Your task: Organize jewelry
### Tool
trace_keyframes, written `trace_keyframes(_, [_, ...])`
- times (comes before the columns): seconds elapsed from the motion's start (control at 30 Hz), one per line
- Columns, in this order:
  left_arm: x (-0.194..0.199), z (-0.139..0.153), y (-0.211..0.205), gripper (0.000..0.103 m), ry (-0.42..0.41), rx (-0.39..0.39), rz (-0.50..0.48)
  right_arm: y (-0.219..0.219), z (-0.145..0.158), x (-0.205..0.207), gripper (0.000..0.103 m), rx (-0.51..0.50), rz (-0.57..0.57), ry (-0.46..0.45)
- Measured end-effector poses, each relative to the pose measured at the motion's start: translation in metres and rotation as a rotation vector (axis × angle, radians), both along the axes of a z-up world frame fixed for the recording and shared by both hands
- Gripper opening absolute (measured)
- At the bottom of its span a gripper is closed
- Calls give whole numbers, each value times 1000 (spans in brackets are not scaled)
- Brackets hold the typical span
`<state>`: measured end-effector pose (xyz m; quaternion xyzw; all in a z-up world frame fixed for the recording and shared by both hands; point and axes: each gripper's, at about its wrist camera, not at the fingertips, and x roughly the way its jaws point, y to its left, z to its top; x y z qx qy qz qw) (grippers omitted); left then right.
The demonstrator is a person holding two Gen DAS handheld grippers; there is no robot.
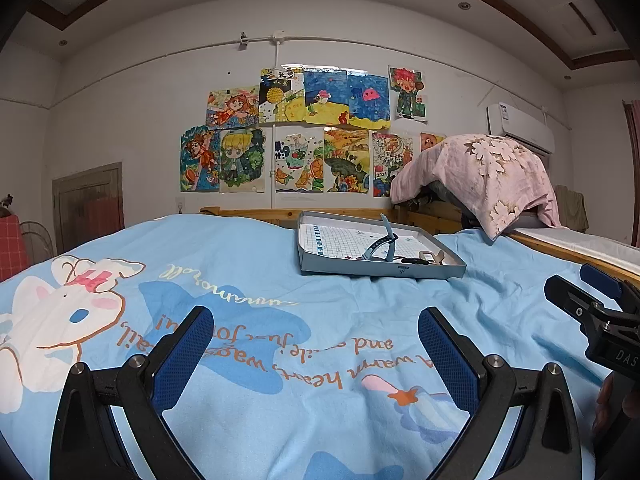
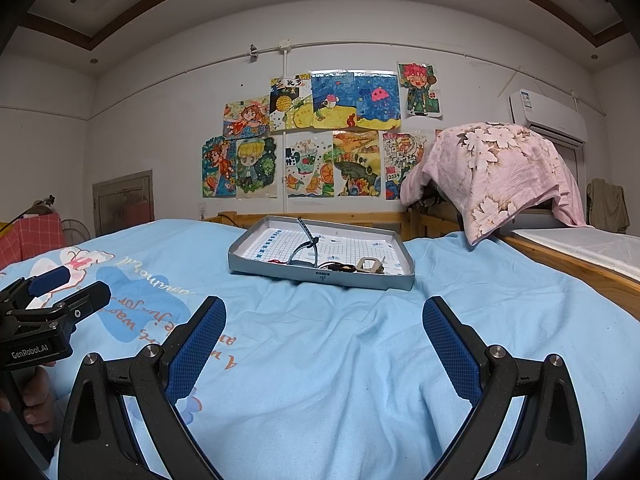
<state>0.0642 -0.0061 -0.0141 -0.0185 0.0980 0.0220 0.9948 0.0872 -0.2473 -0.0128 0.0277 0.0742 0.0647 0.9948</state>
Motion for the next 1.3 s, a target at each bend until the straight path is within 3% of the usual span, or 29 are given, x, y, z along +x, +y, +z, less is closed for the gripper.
trace_keyframes(1.3, [-1, 2, 1, 103, 0, 9, -2, 5, -1, 0, 97, -7, 4, 4])
